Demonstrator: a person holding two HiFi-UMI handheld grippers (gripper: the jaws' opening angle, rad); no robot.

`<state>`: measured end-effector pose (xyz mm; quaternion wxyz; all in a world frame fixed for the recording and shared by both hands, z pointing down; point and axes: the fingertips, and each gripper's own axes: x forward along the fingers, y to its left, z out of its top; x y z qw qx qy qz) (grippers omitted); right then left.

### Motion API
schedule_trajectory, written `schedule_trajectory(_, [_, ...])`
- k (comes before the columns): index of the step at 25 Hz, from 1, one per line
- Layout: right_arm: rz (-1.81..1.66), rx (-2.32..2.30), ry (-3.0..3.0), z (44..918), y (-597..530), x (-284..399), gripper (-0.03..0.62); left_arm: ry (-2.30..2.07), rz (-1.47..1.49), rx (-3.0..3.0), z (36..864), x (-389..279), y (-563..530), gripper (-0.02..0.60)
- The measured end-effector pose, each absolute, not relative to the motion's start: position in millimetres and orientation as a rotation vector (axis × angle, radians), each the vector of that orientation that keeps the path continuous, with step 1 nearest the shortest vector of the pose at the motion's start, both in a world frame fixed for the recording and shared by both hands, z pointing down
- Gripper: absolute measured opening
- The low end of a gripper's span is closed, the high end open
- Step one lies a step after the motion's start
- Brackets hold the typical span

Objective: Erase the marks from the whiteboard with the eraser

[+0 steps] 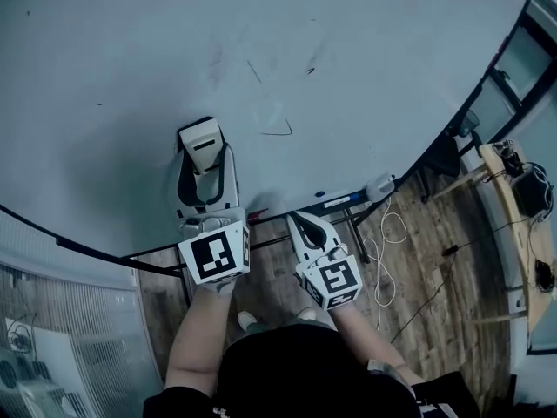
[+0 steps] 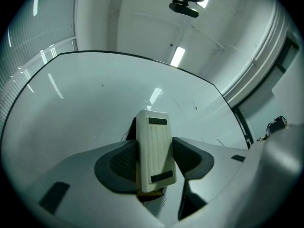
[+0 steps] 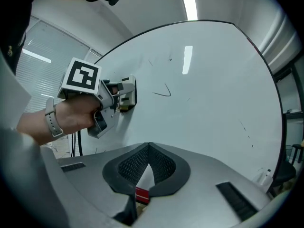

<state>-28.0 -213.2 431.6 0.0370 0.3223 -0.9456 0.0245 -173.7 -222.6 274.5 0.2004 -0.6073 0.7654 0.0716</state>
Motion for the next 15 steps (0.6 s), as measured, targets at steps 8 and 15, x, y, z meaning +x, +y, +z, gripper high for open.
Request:
schedule_trajectory(8, [0.075, 1.028, -2.864, 439, -218, -4, 0.026, 2.219, 0.25, -1.738, 305, -164, -230, 0.249])
schedule_trajectory(15, [0.075, 1.074, -2.83, 445, -224, 24, 0.026, 2.24, 0.226, -1.755, 319, -143, -248, 0.249])
